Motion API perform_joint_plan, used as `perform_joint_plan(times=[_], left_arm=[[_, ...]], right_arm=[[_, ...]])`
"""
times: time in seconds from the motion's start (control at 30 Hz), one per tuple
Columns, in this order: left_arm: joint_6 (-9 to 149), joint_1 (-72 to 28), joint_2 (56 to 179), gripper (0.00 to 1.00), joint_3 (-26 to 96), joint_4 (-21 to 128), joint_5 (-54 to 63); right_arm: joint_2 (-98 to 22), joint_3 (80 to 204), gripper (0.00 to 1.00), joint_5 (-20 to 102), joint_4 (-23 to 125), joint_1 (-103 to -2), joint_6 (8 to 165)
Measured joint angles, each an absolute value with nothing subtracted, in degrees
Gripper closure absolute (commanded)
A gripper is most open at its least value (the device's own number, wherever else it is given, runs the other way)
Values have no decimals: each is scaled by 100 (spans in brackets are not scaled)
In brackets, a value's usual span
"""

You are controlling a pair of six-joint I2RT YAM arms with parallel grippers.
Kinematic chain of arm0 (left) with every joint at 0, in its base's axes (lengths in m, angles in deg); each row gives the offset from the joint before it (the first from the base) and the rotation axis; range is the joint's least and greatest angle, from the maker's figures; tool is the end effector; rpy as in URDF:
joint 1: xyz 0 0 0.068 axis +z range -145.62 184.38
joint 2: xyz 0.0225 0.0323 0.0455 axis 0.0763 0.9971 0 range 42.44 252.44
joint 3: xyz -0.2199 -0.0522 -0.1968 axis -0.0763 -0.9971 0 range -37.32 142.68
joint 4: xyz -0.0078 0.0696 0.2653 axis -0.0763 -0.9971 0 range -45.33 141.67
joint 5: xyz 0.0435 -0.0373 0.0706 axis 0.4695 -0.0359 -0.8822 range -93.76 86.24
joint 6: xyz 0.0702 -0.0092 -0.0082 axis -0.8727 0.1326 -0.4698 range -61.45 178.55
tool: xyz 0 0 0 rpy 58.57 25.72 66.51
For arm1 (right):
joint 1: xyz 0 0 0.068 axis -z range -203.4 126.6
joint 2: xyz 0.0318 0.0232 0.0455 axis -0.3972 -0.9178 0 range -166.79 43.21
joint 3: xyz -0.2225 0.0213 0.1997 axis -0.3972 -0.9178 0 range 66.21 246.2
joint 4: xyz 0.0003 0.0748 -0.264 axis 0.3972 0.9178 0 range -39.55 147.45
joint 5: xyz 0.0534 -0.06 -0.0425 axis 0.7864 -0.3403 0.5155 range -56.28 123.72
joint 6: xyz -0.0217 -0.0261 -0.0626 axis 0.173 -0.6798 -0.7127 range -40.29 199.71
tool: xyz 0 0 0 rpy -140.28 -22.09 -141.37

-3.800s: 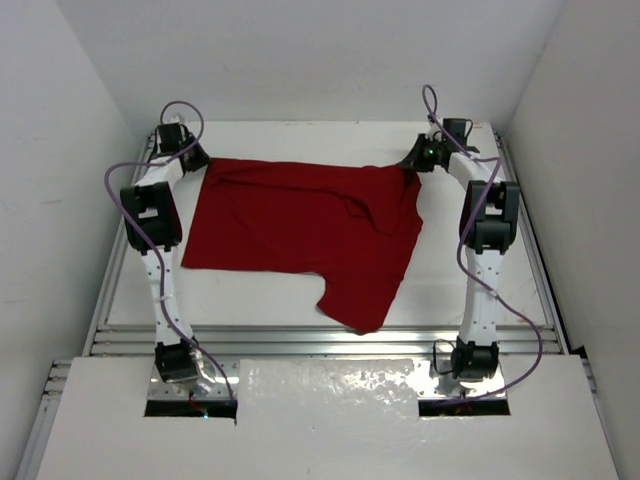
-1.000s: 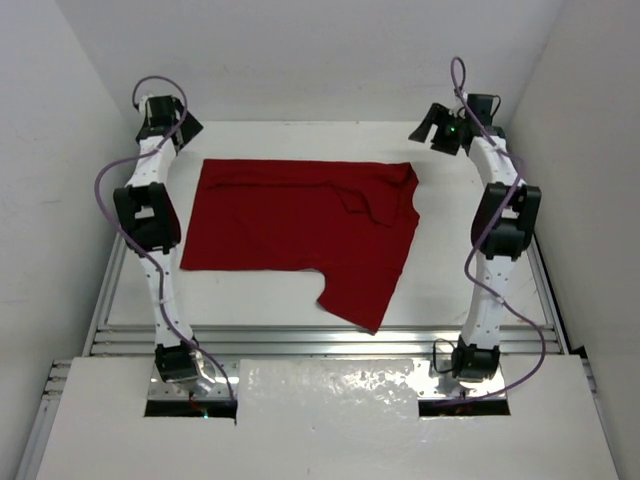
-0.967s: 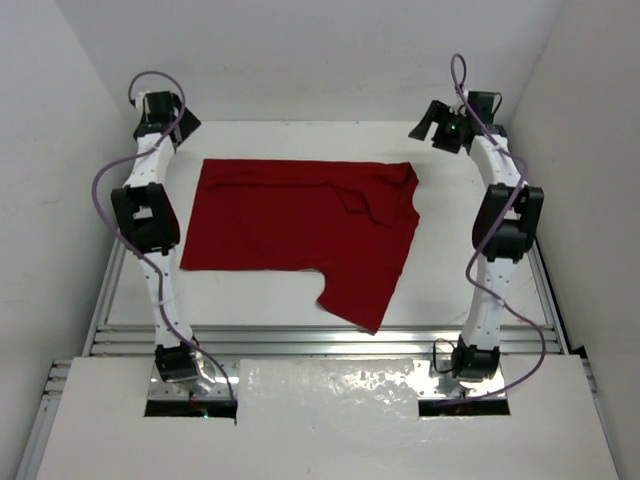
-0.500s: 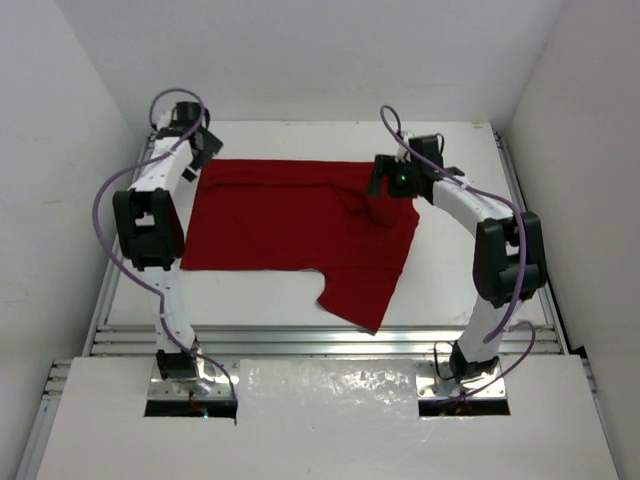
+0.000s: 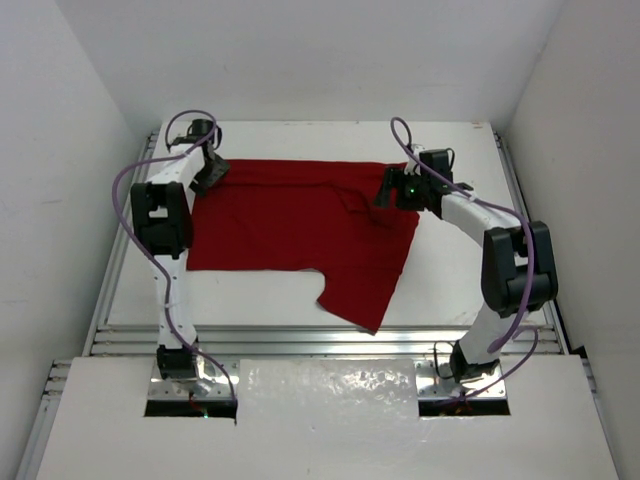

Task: Fold and stack the t-shirts
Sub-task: Fold the flattened tshirt in 1/3 of the way

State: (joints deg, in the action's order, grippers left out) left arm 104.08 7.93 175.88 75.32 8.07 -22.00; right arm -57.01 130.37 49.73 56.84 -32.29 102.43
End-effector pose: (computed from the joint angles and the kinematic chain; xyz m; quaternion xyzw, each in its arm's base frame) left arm 0.5376 0.0518 0.1725 -0.4319 0.8613 0.0659 0.2596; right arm 0.4049 0.0797 0.2089 0.0533 0.9064 0.2313 0.3494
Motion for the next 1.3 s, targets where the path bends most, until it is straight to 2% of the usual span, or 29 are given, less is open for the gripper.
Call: perform_joint_plan(times=[0.17, 0.3, 0.43, 0.5, 0.57, 0.73, 0.87, 1.3], left_arm=[[10389, 821, 17796, 44, 7724, 912, -2244], [10380, 869, 17897, 47, 7809, 934, -2283], [10360, 935, 17958, 64, 7851, 943, -2296], [10343, 961, 17960, 67, 7851, 945, -2301], [10336, 981, 17960, 79, 7860, 965, -2299], [10282, 1009, 17964, 88, 7910, 1004, -2266], [10245, 1009, 17964, 100, 7938, 1061, -2246], [10186, 1011, 17744, 100, 7698, 1205, -2246]], right_arm=[[-5616, 12962, 22, 5045, 5601, -3226, 10241], [-5605, 12960, 23, 5074, 5540, -3226, 10241], [-5605, 12958, 23, 5089, 5516, -3226, 10241], [-5605, 12954, 23, 5089, 5505, -3226, 10241], [-5605, 12943, 23, 5089, 5494, -3226, 10241], [-5605, 12905, 23, 5096, 5476, -3226, 10241], [-5605, 12899, 23, 5135, 5474, -3226, 10243], [-5605, 12899, 23, 5244, 5478, -3226, 10245]])
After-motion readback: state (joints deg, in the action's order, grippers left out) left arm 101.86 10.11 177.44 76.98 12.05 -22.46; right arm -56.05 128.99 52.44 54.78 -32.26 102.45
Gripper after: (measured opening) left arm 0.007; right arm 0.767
